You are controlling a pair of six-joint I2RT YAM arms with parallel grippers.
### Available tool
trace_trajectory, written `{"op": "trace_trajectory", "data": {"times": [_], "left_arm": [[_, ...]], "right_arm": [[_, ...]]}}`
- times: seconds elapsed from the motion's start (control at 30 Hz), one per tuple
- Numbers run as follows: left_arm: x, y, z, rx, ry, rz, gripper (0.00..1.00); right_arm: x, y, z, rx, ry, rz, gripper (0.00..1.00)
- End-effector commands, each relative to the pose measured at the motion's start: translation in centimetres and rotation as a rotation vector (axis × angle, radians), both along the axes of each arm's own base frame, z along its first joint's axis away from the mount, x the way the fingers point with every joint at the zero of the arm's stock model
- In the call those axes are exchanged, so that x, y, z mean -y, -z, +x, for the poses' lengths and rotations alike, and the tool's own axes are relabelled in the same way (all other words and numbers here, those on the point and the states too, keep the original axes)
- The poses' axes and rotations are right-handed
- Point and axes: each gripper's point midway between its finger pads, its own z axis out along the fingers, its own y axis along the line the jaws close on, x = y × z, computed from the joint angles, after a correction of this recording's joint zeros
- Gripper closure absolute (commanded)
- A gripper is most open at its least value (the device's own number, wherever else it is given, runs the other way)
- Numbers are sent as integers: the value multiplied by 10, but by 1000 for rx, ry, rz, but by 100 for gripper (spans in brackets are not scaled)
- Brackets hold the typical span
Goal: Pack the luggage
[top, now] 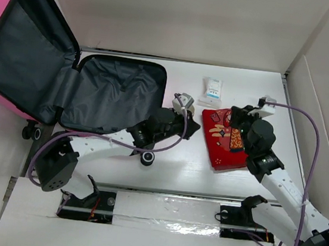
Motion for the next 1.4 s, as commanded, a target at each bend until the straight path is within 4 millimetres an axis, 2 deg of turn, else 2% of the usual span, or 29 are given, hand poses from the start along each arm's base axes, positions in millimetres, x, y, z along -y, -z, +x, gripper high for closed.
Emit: {"op": "trace_trajectory", "data": {"times": [0.0, 0.03, 0.1, 0.13, 0.2, 0.23, 0.27, 0.3, 0.33, 0.37, 0.4, 0.5, 0.53, 0.6, 0.63, 0.7, 0.73, 0.8, 0.83, 0.9, 0.93, 0.97, 1.03, 1.07, 1.13, 1.17, 1.23, 1.33, 1.37], "left_arm": [[16, -19, 5, 17, -37, -50, 100], [25, -2, 0, -16, -25, -20, 100], [38, -1, -2, -40, -25, -17, 100], [44, 7, 0, -60, -41, -10, 100], [53, 14, -1, -87, -44, -18, 100], [60, 32, -1, -140, -40, -2, 100], [68, 24, 3, -149, -49, -21, 93], [72, 29, 5, -171, -56, -15, 82], [75, 46, 7, -202, -66, 18, 70], [79, 43, 11, -237, -95, -7, 48], [82, 51, 14, -265, -117, -2, 32], [88, 65, 17, -348, -157, -16, 23], [85, 86, 19, -377, -194, 33, 22], [87, 96, 25, -408, -239, 31, 21], [84, 112, 28, -422, -278, 57, 20], [85, 117, 34, -427, -309, 63, 19], [83, 129, 37, -435, -339, 90, 19], [86, 130, 42, -434, -355, 91, 19], [84, 145, 43, -443, -377, 125, 19], [90, 146, 50, -440, -389, 133, 19], [88, 164, 50, -453, -404, 181, 19], [94, 159, 55, -445, -404, 177, 19], [95, 173, 57, -452, -415, 206, 20], [103, 170, 59, -452, -401, 194, 20], [108, 184, 57, -475, -384, 219, 21], [113, 179, 59, -473, -379, 207, 22], [115, 187, 58, -488, -372, 214, 23], [118, 191, 56, -502, -367, 200, 30], [117, 193, 56, -501, -365, 196, 36]], "right_arm": [[29, -30, -7, 60, 121, -2, 100], [37, -34, -10, 63, 152, -1, 99], [45, -53, -22, 119, 166, 25, 91], [45, -53, -26, 133, 159, 20, 80], [44, -64, -34, 177, 128, 32, 66], [45, -66, -36, 183, 130, 34, 59], [45, -67, -37, 187, 131, 37, 48], [46, -68, -38, 187, 132, 41, 44], [44, -68, -38, 187, 125, 42, 38], [43, -69, -38, 189, 116, 42, 35], [40, -68, -38, 184, 103, 38, 32], [39, -69, -37, 183, 98, 40, 31], [38, -68, -37, 180, 91, 42, 31], [33, -68, -37, 179, 66, 39, 31], [33, -67, -36, 175, 64, 37, 31], [35, -67, -36, 172, 70, 36, 31], [34, -67, -37, 172, 67, 38, 31], [34, -69, -39, 176, 60, 39, 31], [35, -69, -40, 178, 61, 40, 31], [37, -74, -44, 191, 63, 48, 31], [37, -74, -45, 196, 60, 51, 31], [36, -74, -46, 199, 55, 54, 31], [34, -74, -48, 202, 41, 54, 31], [34, -75, -48, 202, 40, 55, 30], [33, -75, -48, 204, 32, 57, 31], [32, -75, -48, 205, 29, 60, 31], [31, -74, -48, 204, 23, 59, 31], [32, -75, -49, 208, 27, 65, 31], [32, -76, -50, 210, 25, 69, 31]]}}
